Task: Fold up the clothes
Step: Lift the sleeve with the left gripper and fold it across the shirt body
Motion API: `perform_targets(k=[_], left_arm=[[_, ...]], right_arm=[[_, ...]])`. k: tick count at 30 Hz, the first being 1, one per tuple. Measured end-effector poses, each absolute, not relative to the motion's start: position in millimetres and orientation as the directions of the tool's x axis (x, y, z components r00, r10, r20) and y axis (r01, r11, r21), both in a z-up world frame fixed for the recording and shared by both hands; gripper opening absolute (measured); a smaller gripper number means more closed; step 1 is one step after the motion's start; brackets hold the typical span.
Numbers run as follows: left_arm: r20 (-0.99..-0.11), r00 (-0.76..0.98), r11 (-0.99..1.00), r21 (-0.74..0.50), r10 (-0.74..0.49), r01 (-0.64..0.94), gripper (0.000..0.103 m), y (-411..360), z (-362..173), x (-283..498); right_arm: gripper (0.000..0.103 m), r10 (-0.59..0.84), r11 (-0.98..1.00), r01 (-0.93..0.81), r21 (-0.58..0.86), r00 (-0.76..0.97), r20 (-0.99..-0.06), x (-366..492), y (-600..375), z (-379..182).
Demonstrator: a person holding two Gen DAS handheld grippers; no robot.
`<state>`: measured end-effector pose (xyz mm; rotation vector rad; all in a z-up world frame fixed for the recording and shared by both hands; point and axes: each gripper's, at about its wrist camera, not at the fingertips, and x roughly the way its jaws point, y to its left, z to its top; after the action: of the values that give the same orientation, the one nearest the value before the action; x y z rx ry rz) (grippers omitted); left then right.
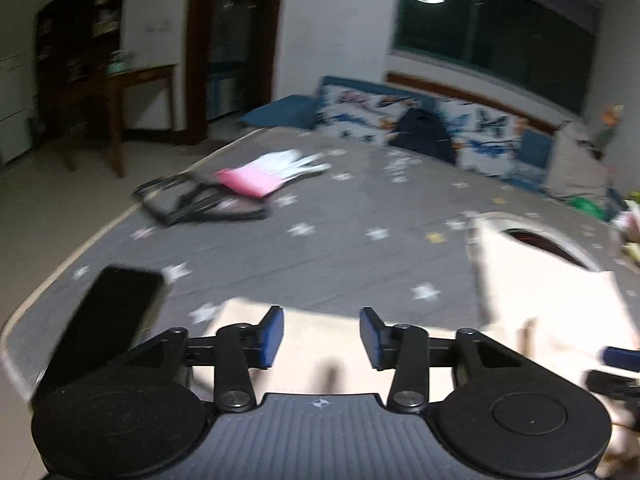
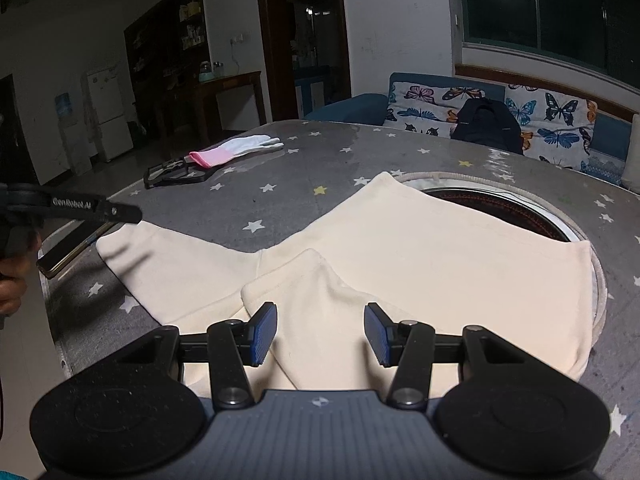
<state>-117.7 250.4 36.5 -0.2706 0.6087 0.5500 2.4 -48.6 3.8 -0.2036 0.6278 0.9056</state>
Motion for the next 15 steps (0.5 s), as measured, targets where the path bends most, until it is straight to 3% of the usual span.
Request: perform_targets(k=[6,15], left_arm=[[-0.634,0.614,0.762,-0.059,0.470,-0.645,0.066,268.4,21.8,-124.2],[-0.656,0.607,0.767,-0.065,0.449,-0.638,0.064,274.0,12.5,-123.0]], right_arm=[[0.049,0.675,0.604,-0.792,0.092,0.447,-0.587,2.0,-44.8,4.6],[0.047,0.682,0.574,-0.813,0.100,0.406,-0.609,0.9,-28.3,-4.5]])
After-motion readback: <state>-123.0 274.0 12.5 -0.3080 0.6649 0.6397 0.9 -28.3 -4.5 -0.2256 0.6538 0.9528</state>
